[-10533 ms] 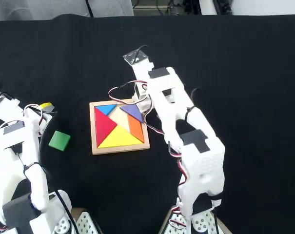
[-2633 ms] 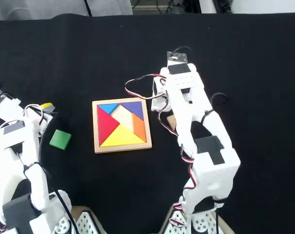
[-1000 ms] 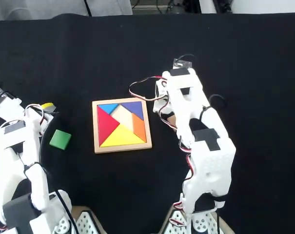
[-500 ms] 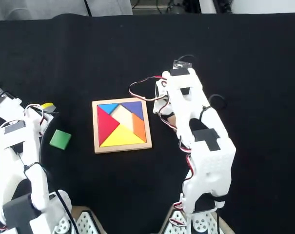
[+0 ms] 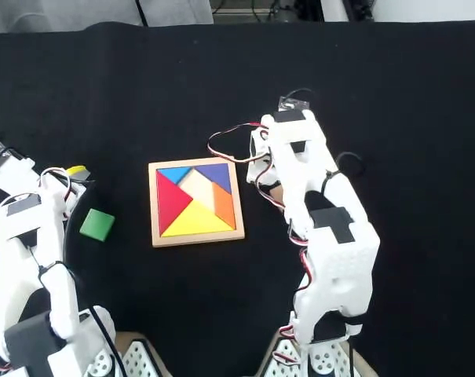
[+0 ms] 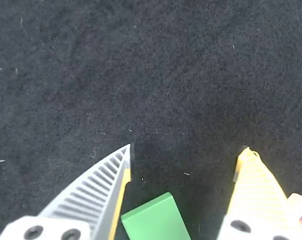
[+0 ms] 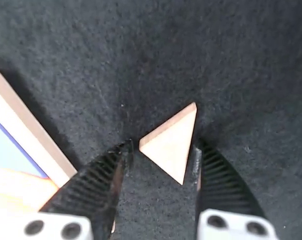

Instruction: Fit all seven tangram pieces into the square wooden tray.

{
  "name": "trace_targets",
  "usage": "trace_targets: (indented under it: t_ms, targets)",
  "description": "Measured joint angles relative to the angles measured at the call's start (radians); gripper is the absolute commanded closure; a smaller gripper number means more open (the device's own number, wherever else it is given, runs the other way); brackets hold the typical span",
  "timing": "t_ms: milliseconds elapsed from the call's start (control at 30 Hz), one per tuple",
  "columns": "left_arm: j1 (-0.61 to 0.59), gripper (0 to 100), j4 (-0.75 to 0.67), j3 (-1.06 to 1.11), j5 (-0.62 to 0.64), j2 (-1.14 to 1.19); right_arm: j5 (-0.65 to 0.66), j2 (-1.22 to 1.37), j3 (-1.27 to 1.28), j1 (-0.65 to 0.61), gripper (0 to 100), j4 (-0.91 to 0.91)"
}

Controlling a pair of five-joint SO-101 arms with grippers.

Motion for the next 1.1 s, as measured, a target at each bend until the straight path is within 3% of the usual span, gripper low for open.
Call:
trace_targets:
  t_ms: [233,433,1100]
  targets:
    - [0.000,67,0.000,0.000,0.000,0.000,0.000,0.000,0.000,0.000,81.0,-0.006]
    - [0.000,67,0.000,0.000,0.000,0.000,0.000,0.000,0.000,0.000,89.4,-0.006]
    - [0.000,67,0.000,0.000,0.000,0.000,0.064,-0.032,0.000,0.000,89.3,0.021]
